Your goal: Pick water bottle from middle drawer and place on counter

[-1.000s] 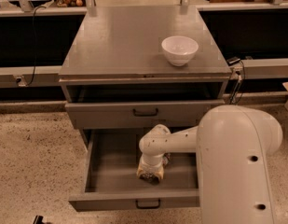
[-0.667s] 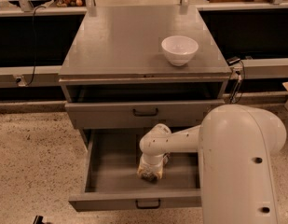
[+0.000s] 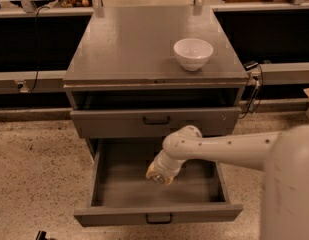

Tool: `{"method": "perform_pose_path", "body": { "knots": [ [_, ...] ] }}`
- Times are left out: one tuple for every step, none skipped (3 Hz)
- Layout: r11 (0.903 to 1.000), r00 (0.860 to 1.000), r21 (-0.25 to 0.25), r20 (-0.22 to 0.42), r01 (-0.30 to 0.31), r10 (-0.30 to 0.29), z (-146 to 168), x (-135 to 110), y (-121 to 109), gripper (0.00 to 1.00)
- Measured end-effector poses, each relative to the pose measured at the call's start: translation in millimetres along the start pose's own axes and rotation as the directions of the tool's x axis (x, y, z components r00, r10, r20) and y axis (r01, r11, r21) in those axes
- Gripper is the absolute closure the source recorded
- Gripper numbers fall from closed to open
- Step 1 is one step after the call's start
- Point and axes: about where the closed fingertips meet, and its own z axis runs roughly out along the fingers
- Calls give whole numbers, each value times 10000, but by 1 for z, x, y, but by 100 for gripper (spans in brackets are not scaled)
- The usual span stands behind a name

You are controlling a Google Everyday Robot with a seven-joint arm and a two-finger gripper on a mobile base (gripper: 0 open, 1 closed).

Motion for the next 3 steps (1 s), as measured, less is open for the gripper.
{"method": "perform_pose_path", "body": {
  "knots": [
    [9755, 9999, 2199, 85, 44, -65, -60, -25, -32, 100],
    [9207, 9969, 3900, 764, -129, -184, -112, -52, -50, 100],
    [8575, 9901, 5123, 1378, -476, -274, -178, -70, -23, 100]
  ]
}}
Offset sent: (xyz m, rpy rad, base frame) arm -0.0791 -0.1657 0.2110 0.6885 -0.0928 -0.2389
